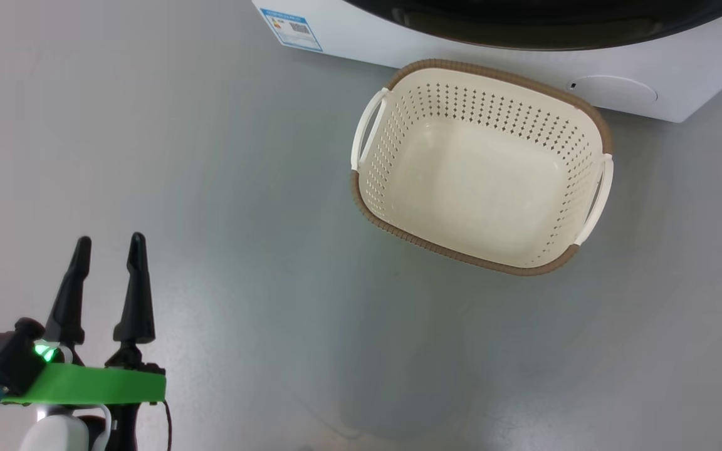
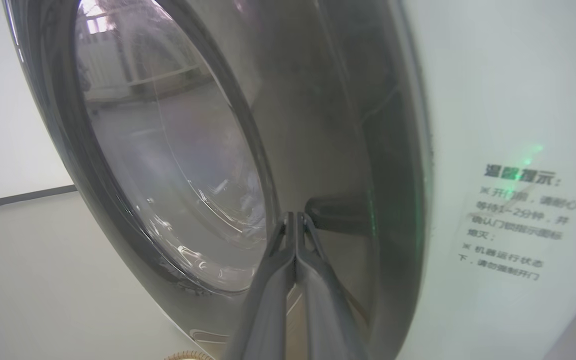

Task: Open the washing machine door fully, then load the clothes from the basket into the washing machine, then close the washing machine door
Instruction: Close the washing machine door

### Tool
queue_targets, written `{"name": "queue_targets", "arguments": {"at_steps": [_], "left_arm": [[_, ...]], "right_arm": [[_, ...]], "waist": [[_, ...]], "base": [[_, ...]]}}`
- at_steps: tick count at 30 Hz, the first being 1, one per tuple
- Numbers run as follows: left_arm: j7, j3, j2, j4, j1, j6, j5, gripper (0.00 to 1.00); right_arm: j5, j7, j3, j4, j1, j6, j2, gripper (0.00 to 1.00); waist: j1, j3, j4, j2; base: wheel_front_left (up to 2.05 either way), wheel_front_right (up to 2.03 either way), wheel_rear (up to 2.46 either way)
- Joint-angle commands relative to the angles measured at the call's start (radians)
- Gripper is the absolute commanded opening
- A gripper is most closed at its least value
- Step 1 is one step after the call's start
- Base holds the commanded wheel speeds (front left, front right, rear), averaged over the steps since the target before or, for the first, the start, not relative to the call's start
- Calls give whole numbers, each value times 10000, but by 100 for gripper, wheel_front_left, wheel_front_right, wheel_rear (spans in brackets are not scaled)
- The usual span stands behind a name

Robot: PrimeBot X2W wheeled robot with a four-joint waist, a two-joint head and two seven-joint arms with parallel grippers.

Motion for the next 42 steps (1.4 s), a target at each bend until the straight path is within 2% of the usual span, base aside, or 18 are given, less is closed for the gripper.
{"name": "queue_targets", "arguments": {"at_steps": [1,7,15,16,17,18,19,20,30,42], "left_arm": [[-63,357,270,-200,-42,-50,-59,100],[-63,313,198,-173,-54,-50,-19,100],[-63,181,225,4,-21,-50,-11,100],[-63,172,237,27,3,-50,-6,100],[-63,166,257,50,26,-50,-2,100],[-63,166,257,50,26,-50,-2,100],[-63,156,278,64,50,-50,0,100],[-63,143,302,75,77,-50,7,100],[-63,-45,616,242,296,-50,23,100],[-63,36,826,434,788,-39,97,100]], "right_arm": [[46,-49,-100,-8,-98,-94,-275,0],[144,-49,39,46,28,-94,-166,0],[400,-49,391,-29,942,-94,129,0],[423,-49,437,-48,1050,-94,164,3],[421,-49,483,-88,1146,-94,203,33],[421,-49,483,-88,1146,-94,203,33],[390,-49,538,-145,1249,-94,250,78],[358,-49,592,-198,1363,-94,307,100],[-84,-49,612,-939,2603,-94,857,100],[-391,-49,-413,-1999,4743,-94,1473,100]], "waist": [[0,-22,-6,0],[0,-127,-65,0],[0,-899,-223,0],[0,-1016,-263,0],[0,-1130,-316,0],[0,-1130,-316,0],[0,-1241,-375,0],[0,-1355,-439,0],[0,-2523,-1326,0],[0,-3905,-2843,0]], "base": [[0,0,0],[0,0,0],[0,0,0],[0,0,0],[0,0,0],[0,0,0],[0,0,0],[0,0,0],[0,0,0],[0,0,0]]}}
